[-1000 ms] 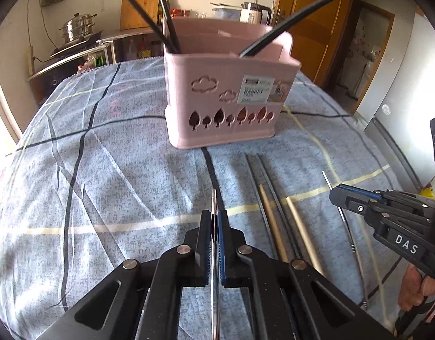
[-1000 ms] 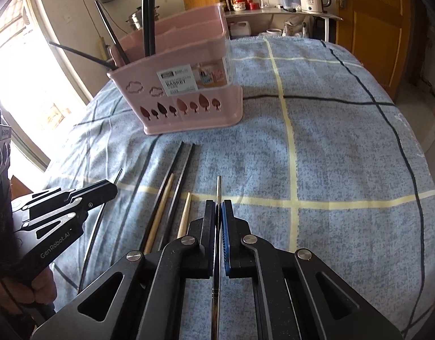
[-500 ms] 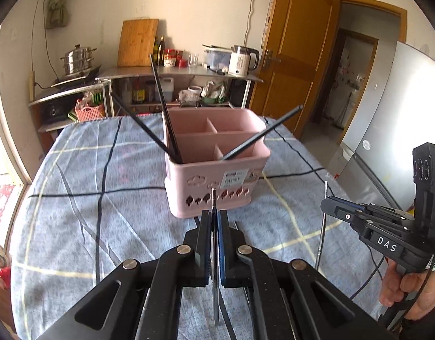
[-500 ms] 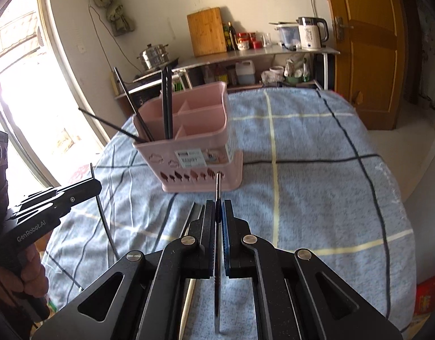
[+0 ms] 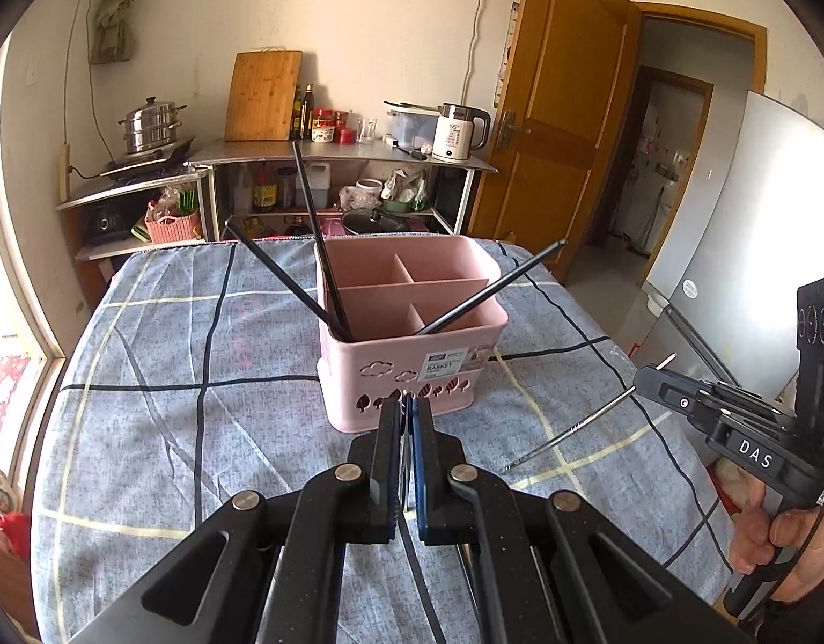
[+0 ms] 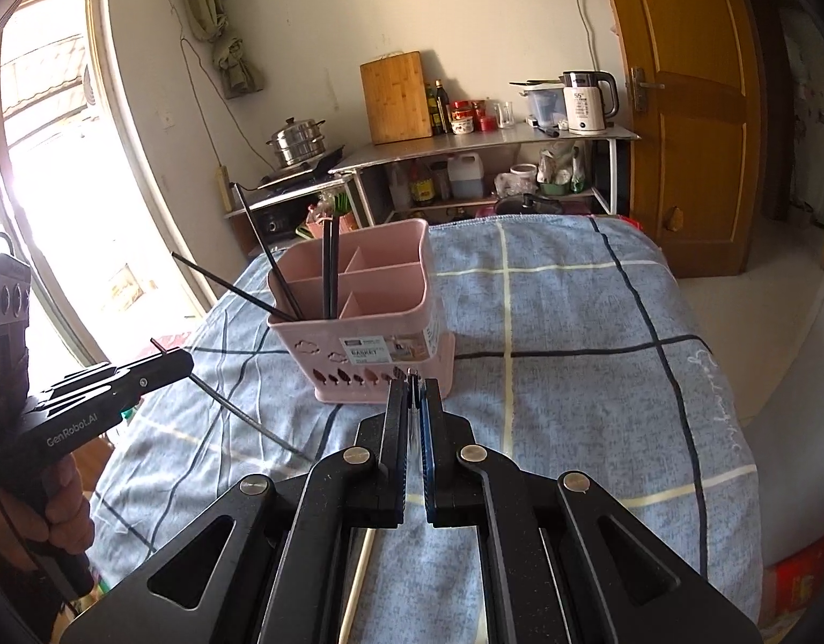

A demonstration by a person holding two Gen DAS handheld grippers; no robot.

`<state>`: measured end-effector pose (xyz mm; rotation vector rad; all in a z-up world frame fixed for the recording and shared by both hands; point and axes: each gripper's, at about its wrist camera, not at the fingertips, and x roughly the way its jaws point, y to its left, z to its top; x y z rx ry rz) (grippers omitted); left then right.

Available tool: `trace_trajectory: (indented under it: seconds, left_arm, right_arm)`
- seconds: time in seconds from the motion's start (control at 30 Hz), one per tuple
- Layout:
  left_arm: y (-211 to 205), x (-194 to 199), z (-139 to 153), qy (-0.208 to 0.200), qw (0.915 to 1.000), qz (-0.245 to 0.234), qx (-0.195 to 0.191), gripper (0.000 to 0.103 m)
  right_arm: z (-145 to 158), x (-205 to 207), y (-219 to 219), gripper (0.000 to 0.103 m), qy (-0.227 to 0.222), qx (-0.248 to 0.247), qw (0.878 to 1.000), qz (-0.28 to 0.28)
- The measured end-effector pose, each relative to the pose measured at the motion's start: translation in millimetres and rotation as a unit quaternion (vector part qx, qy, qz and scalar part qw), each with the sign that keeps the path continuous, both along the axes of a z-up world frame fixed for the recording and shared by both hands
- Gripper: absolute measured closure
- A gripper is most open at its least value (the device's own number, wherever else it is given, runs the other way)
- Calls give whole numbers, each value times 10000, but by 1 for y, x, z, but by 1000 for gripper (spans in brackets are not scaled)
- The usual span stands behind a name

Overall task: Organize utensils
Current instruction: 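Lift both held chopsticks, carry them over the pink basket and lower them in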

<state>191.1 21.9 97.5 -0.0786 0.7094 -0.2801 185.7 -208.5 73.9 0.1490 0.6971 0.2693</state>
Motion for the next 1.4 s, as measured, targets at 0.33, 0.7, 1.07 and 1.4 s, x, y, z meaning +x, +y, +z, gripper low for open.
trace_trajectory:
  seconds: [0.33, 0.7, 1.07, 1.4]
  left_arm:
    - [4, -9, 5, 23, 10000, -16, -90, 99]
    - [15, -12, 43, -155, 9997, -55, -192, 99]
    - [26, 24, 103, -524, 9983, 1, -257, 99]
    - [36, 68, 115, -552, 9976, 181, -374, 99]
  right_arm:
    - [8, -12, 1, 99, -88, -46, 9999, 117]
    - [39, -13, 13, 99, -356, 80, 9986, 390]
    - [98, 7, 41, 99, -941, 154, 9930, 692]
    - [123, 53, 53, 99, -1133, 229, 9912, 646]
